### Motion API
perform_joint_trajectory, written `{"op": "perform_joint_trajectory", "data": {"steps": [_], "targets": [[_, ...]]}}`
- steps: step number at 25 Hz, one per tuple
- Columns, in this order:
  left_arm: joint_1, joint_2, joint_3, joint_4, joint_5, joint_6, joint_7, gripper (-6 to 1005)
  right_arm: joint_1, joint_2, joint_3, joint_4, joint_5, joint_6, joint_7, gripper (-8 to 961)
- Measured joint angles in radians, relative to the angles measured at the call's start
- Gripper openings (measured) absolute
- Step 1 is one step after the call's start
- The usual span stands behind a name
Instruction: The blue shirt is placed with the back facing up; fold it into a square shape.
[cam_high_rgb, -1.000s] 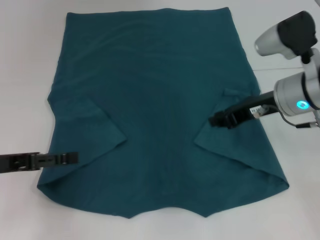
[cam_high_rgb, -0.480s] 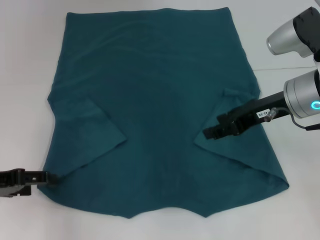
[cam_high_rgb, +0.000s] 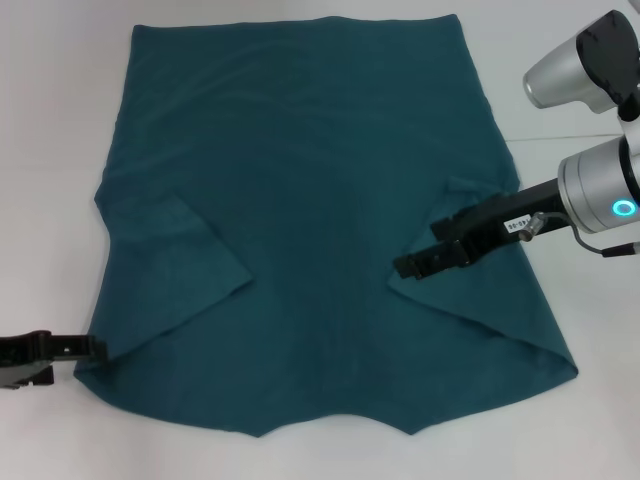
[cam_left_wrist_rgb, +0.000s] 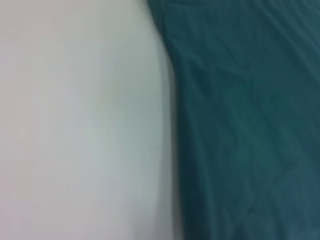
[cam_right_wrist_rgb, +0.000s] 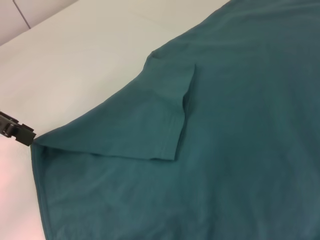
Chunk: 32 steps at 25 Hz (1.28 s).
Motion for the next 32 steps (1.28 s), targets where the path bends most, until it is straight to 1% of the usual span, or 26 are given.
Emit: {"op": "perform_joint_trajectory", "data": {"steps": [3,11,21,28,32], "targets": [[-0.012,0.0,0.0,-0.026,0.017,-0.019,0.0,906,0.0,0.001,0.002,0.0,0.0,0.005,-0.001,927],[-0.04,0.008,0.0,-0.09,0.022,-0.049,0.004,905,0.0,0.002,0.0,0.0,0.001,0.014,-0.003,921],[-0.056,0.01,0.001,-0.113,0.023,-0.054,-0.001,904,0.001,0.002,0.001,0.0,0.001,0.026,-0.003,919],[-0.083,0.016,0.002,-0.149,0.07,-0.06,-0.008,904,-0.001,0.002,0.005,0.001,0.0,0.047,-0.003,919],[-0.083,0.015,0.003,-0.151,0.07,-0.061,-0.003,742,-0.005,0.002,0.006,0.003,0.0,0.059,-0.003,920]]}}
